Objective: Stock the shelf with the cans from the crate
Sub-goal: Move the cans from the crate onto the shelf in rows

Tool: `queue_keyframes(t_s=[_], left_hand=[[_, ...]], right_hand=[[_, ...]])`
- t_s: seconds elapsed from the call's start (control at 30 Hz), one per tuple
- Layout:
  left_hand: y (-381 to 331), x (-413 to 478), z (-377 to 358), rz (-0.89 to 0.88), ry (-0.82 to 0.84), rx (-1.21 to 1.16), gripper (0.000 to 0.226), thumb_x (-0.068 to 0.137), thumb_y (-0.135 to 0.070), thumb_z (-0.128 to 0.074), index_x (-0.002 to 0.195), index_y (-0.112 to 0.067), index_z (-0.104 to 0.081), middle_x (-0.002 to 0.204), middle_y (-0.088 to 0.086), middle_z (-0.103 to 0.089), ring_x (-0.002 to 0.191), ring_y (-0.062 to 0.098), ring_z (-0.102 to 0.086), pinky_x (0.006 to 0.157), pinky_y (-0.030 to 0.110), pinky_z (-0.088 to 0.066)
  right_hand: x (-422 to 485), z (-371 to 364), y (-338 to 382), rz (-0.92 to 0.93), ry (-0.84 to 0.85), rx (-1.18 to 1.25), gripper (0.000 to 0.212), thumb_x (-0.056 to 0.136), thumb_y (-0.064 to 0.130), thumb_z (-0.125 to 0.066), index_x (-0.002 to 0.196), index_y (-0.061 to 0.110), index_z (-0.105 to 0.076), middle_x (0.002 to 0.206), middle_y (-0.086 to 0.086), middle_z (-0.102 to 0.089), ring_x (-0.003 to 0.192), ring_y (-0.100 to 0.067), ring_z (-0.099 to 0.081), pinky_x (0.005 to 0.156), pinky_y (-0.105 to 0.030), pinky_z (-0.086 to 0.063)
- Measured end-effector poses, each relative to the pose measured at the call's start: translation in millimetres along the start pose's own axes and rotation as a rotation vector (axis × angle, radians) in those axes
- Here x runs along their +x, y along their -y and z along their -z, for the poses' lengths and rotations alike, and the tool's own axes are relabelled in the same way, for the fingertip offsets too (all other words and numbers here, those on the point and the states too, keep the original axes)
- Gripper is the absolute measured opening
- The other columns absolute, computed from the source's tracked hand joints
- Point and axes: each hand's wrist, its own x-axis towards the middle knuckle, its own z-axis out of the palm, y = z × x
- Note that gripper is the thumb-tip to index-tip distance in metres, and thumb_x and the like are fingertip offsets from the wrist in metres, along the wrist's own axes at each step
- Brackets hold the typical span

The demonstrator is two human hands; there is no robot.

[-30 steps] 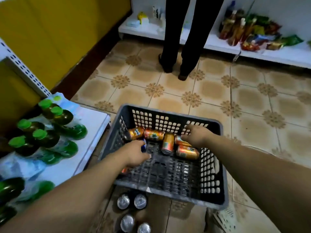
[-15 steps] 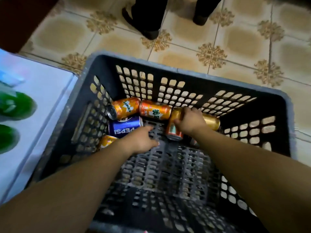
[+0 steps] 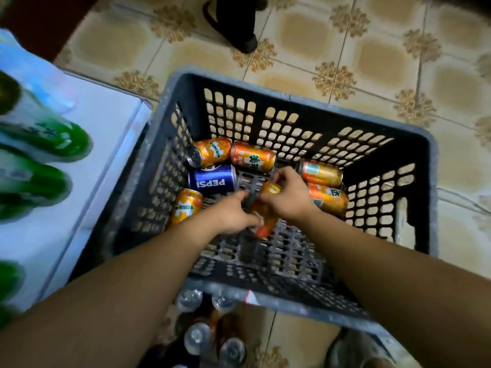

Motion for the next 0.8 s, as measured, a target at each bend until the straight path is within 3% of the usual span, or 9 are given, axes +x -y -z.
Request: queue_keyframes(t_s=[0.17,0.27,0.33,0.4,0.47,0.53,0.63,0.7,0.8], left_hand=[[-43.8,-121.9,28.8,-0.159,-0.113,-0.274,0.073,0.077,-0.024,-0.077,0.138,-0.027,-0.037,0.118,-0.004,-0.058,0.095,0.009,-0.057,0.088,0.026,-0.045],[-68.4,-208.0,52.7,-0.271,-0.277,-0.385,0.076,0.069,-0.021,-0.082,0.131,-0.027,-0.038,0.12,0.0,-0.057,0.101,0.015,-0.058,0.091,0.031,-0.049],[-79.9,-262.6,66.1,-0.328,-0.329,-0.512,0.063,0.07,-0.014,-0.078,0.12,-0.026,-0.041,0.116,0.006,-0.057,0.095,0.019,-0.06,0.088,0.039,-0.05],[-91.3,-324.2,76.7,-0.387,-0.352,-0.704,0.039,0.081,-0.003,-0.067,0.104,-0.026,-0.044,0.103,0.008,-0.06,0.076,0.019,-0.061,0.071,0.036,-0.053],[-101.5,-382.1,82.5,-0.416,-0.325,-0.816,0.024,0.088,-0.004,-0.057,0.098,-0.022,-0.045,0.091,0.006,-0.06,0.068,0.019,-0.06,0.065,0.035,-0.052],[-104.5,-438.2,85.9,-0.469,-0.326,-0.829,0.02,0.09,-0.007,-0.053,0.105,-0.019,-0.047,0.088,0.006,-0.061,0.069,0.02,-0.06,0.069,0.037,-0.051],[-101.4,-510.0,83.6,-0.592,-0.465,-0.678,0.057,0.081,-0.015,-0.068,0.13,-0.019,-0.04,0.109,0.008,-0.062,0.083,0.019,-0.064,0.069,0.032,-0.054],[-97.8,-555.7,76.4,-0.624,-0.677,-0.506,0.088,0.057,-0.029,-0.084,0.13,-0.032,-0.035,0.119,0.004,-0.058,0.098,0.019,-0.063,0.076,0.032,-0.055],[-91.9,-616.4,65.1,-0.646,-0.943,-0.408,0.085,0.048,-0.037,-0.083,0.121,-0.038,-0.041,0.11,0.0,-0.061,0.098,0.019,-0.064,0.087,0.038,-0.053]], right_hand=[[-87.5,46.4,98.7,0.152,-0.148,0.275,0.031,0.078,0.017,-0.074,0.1,0.025,-0.054,0.092,0.011,-0.055,0.082,-0.009,-0.058,0.07,-0.028,-0.055],[-154.1,71.4,161.1,0.281,-0.189,0.468,0.019,0.08,0.02,-0.075,0.093,0.021,-0.06,0.087,0.007,-0.061,0.08,-0.008,-0.058,0.07,-0.022,-0.051],[-198.0,85.3,197.2,0.325,-0.135,0.64,0.009,0.081,0.024,-0.07,0.086,0.021,-0.063,0.084,0.004,-0.061,0.081,-0.011,-0.055,0.071,-0.025,-0.045],[-244.5,98.2,231.8,0.339,-0.005,0.77,0.007,0.082,0.026,-0.06,0.085,0.021,-0.063,0.086,0.001,-0.058,0.081,-0.014,-0.052,0.065,-0.027,-0.043],[-287.2,110.6,264.5,0.36,0.111,0.748,0.009,0.091,0.019,-0.052,0.089,0.021,-0.06,0.086,-0.002,-0.055,0.08,-0.018,-0.052,0.058,-0.026,-0.044],[-334.9,123.1,294.6,0.447,0.132,0.666,0.008,0.094,0.02,-0.052,0.091,0.021,-0.059,0.085,-0.003,-0.056,0.079,-0.019,-0.055,0.06,-0.031,-0.05],[-403.1,136.0,333.9,0.611,0.118,0.541,0.013,0.091,0.031,-0.062,0.099,0.022,-0.059,0.089,-0.001,-0.061,0.081,-0.019,-0.061,0.075,-0.044,-0.056],[-447.2,137.9,356.7,0.692,0.077,0.468,0.025,0.088,0.039,-0.066,0.103,0.02,-0.057,0.094,-0.001,-0.063,0.086,-0.02,-0.064,0.077,-0.044,-0.058],[-505.9,131.3,383.1,0.78,0.074,0.446,0.04,0.084,0.045,-0.069,0.111,0.018,-0.055,0.097,-0.006,-0.065,0.082,-0.024,-0.067,0.062,-0.039,-0.06]])
